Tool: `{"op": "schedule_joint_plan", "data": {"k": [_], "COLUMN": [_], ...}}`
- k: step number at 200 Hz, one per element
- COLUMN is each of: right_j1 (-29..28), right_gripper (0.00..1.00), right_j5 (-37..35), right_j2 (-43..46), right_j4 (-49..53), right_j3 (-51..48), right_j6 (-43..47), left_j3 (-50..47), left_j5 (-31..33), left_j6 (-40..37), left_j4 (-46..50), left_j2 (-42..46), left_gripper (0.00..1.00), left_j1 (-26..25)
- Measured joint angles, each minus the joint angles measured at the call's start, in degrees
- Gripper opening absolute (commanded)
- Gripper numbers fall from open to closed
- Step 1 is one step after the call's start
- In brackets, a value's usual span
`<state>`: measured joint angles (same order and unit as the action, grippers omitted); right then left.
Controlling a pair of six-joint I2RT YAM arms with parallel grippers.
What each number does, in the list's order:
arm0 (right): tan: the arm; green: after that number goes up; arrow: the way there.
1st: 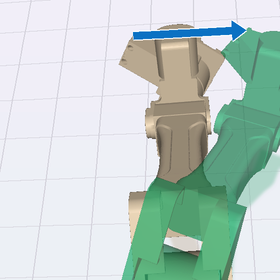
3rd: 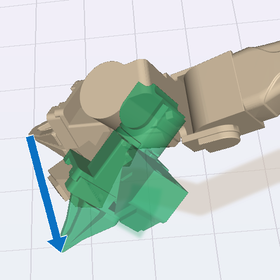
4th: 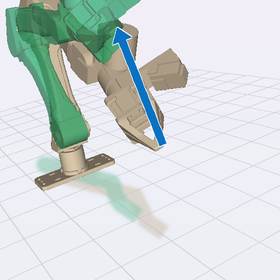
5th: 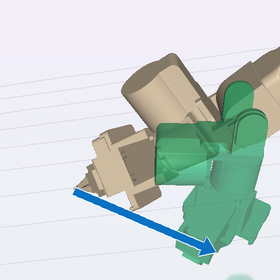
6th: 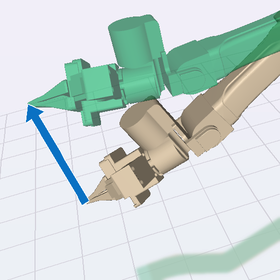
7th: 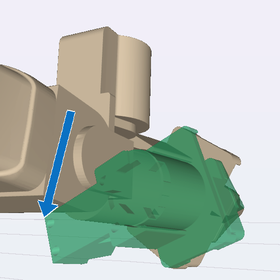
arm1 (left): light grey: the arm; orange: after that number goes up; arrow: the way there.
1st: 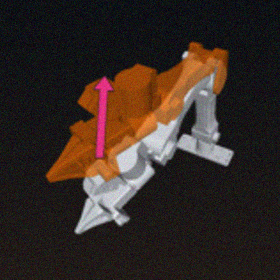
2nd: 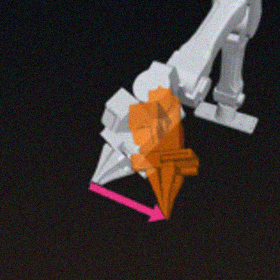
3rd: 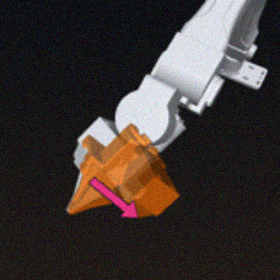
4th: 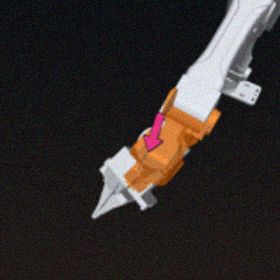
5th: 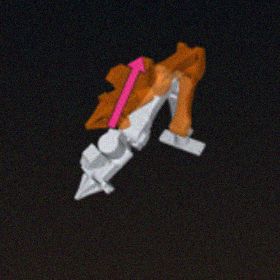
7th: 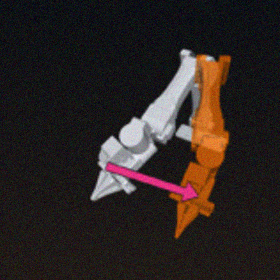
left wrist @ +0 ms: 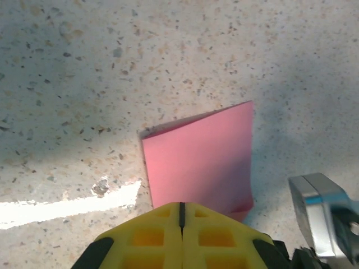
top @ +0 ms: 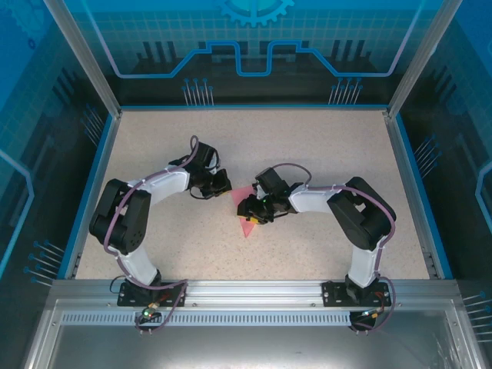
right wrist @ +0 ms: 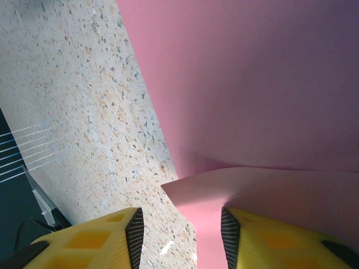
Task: Fold a paper plane with a square sheet of paper (pick it up from the middle)
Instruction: Third fold the triangle at the center of the table.
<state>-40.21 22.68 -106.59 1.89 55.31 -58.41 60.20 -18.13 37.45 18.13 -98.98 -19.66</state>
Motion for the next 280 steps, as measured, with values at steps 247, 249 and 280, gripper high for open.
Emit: {"op": "schedule_joint_plan", "data": {"k": [247, 249, 280], "right_j1": [0.1, 0.1, 0.1], "right_gripper": [0.04, 0.04, 0.04], "right_j5": [-2.7, -2.7, -2.7], "right_j2": [-0.1, -0.1, -0.1], "right_j4": [3.2, 3.2, 3.2], "right_j3": [-0.2, -0.2, -0.2], "right_j6": [2.1, 2.1, 2.2], "left_j3": [-6.8, -6.8, -8.3], "left_j5": [-10.0, -9.9, -7.8], "left_j6": [1.6, 1.6, 1.6], "left_j4": [-4.5, -4.5, -4.1], "left_j2": [-0.7, -0.7, -1.4], "left_gripper": [0.00, 0.00, 0.00], "left_j1": [-7.1, -7.1, -7.2]}}
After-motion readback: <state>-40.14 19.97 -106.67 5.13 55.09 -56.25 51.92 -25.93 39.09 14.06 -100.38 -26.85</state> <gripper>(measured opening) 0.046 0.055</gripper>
